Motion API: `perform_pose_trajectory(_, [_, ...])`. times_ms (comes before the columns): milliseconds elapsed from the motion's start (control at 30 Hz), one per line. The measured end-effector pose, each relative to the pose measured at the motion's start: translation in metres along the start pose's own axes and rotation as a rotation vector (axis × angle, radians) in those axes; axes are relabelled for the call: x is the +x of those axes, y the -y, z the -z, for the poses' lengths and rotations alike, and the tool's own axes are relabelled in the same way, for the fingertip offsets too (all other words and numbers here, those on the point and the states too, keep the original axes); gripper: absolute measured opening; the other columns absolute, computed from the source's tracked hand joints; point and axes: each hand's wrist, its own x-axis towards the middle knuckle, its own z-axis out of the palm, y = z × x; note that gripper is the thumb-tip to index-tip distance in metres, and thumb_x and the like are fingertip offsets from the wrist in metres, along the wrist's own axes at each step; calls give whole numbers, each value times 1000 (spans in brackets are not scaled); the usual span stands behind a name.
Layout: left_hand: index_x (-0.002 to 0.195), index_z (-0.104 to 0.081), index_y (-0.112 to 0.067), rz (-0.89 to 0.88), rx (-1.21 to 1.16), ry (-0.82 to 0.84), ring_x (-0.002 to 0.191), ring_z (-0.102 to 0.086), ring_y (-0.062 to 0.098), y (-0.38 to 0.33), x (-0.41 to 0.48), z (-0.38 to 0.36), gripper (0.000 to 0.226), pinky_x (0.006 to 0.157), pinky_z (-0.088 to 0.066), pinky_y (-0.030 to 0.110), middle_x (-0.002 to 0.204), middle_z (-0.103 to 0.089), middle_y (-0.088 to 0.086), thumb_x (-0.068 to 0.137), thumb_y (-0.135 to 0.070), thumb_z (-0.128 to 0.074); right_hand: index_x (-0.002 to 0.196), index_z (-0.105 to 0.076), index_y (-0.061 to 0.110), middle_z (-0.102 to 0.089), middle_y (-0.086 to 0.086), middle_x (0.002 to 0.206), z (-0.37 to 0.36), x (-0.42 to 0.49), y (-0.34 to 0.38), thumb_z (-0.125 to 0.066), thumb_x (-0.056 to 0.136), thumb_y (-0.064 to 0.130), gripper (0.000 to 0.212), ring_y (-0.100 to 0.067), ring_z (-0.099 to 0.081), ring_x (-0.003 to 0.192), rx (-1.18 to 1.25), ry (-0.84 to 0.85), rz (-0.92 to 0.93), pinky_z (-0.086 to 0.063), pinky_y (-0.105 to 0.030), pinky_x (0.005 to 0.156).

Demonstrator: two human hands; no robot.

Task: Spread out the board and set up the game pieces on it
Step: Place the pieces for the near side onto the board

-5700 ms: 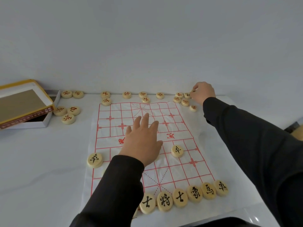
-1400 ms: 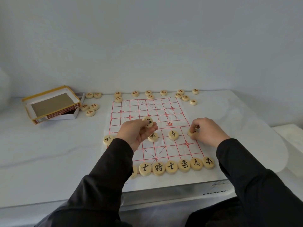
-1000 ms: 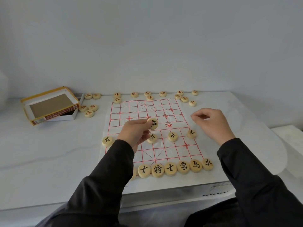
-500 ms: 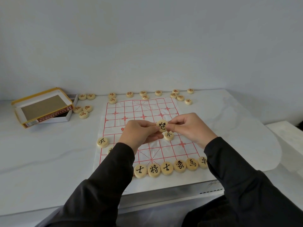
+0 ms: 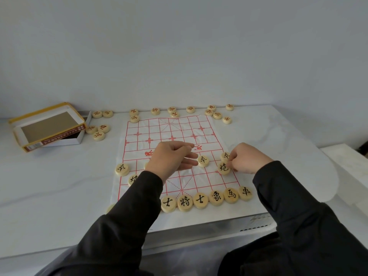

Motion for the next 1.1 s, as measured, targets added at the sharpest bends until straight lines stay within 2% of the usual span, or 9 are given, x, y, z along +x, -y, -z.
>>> perform_pose_trajectory(167, [93,-65,-17,-3,32,-31,68,-71,12,0,2,2,18,62,-57,20,82,-72,4,95,-12,-48,115,-62,6,-62,-10,118,-9,7,4,-60,90,19,28,-25,-57,110,-39,-2,-11,-41,-27,84])
perform_pose_trajectory(467, [92,-66,-17,-7,35,-32,71,-71,15,1,2,3,20,65,-58,23,83,-73,5,95,-11,-47,107,-62,11,-65,-8,101,-16,8,7,-63,87,23,24,-23,-62,93,-184,-135,0,-46,-28,75])
perform_pose_trajectory(600, [91,-65,-19,-8,40,-34,71,-71,15,-1,3,4,21,63,-58,22,84,-72,4,95,-11,-46,106,-64,12,-65,-6,107,-9,1,8,-65,85,32,28,-22,-61,95,-158,-97,51,-47,-28,79])
perform_pose_trajectory(700, [91,-64,-19,-7,43,-36,71,-71,14,-1,3,4,20,64,-58,22,85,-72,4,96,-11,-46,112,-60,16,-61,-3,112,-8,-9,12,-68,83,36,36,-20,-58,101,-217,-35,111,-46,-28,85])
perform_pose_trajectory(833, [93,-64,-19,-1,58,-38,72,-70,15,-2,4,4,19,66,-58,23,86,-71,4,96,-12,-47,110,-61,18,-62,-3,109,-13,-11,15,-68,83,36,32,-19,-58,97,-303,-45,130,-47,-27,84])
perform_pose_trajectory(1100, [100,-64,-17,-11,92,-29,73,-70,15,-2,4,5,19,67,-57,25,88,-71,4,96,-12,-46,108,-61,18,-63,-2,107,-13,-9,15,-66,84,40,33,-18,-59,95,-310,-54,138,-47,-26,81])
